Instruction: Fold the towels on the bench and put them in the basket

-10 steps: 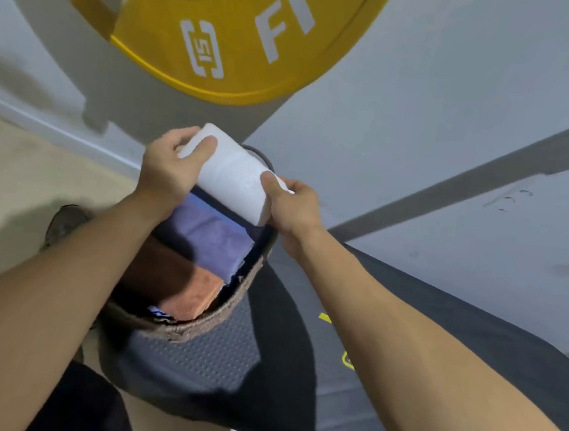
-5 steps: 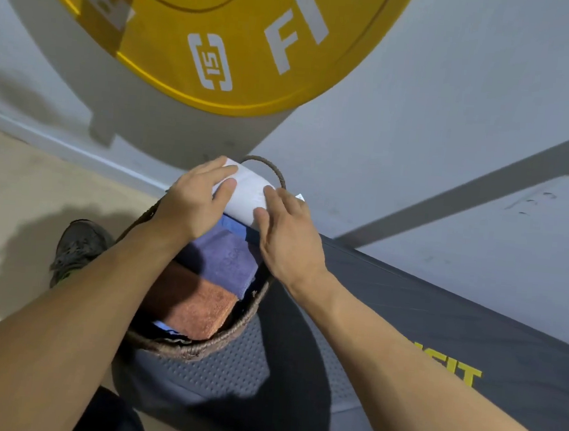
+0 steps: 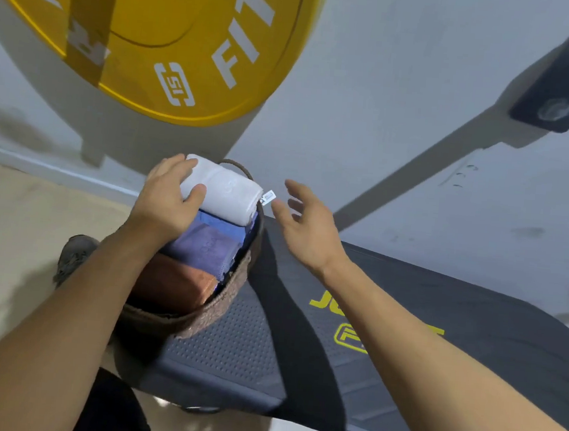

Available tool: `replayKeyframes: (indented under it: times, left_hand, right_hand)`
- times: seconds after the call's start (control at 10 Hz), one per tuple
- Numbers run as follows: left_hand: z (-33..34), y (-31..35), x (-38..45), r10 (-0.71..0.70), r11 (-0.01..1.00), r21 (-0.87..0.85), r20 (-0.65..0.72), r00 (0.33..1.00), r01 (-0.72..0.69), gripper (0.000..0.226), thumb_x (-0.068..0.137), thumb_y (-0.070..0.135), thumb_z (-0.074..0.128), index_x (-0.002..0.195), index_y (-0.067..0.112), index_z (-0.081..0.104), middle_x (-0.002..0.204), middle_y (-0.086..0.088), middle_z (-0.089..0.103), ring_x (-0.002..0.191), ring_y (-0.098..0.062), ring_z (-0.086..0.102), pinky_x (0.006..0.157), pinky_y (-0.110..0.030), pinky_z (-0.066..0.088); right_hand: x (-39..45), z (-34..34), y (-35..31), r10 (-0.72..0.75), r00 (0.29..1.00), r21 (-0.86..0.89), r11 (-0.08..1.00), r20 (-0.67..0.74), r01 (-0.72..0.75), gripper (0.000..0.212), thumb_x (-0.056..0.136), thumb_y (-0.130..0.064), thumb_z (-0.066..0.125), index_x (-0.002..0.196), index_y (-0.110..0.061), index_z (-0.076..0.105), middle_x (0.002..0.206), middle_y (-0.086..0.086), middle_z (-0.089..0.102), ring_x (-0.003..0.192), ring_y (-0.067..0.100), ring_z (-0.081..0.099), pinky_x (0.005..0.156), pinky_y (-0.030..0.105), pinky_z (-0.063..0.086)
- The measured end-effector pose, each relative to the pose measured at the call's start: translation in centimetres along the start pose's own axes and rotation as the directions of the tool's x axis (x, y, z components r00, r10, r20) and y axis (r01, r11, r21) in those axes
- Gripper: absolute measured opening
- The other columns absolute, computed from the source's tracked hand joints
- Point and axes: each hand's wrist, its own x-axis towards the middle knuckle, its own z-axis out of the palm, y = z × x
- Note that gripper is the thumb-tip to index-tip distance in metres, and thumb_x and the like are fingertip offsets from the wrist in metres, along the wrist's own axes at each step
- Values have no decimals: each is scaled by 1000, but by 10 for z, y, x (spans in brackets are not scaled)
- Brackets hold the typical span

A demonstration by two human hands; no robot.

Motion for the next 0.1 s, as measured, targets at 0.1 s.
replayKeyframes:
  times: [0.1]
  left_hand:
    - [-29,43,-30,39,965,-256,-53,998,-51,22,94,19,60,113,27,67,123,6,66,114,-14,60,102,-23,44]
  right_hand:
    - [-35,-60,-19,38,998,207,978,-42,-28,18,94,-16,65,112,-12,65,106,6,71,93,23,69,88,38,55]
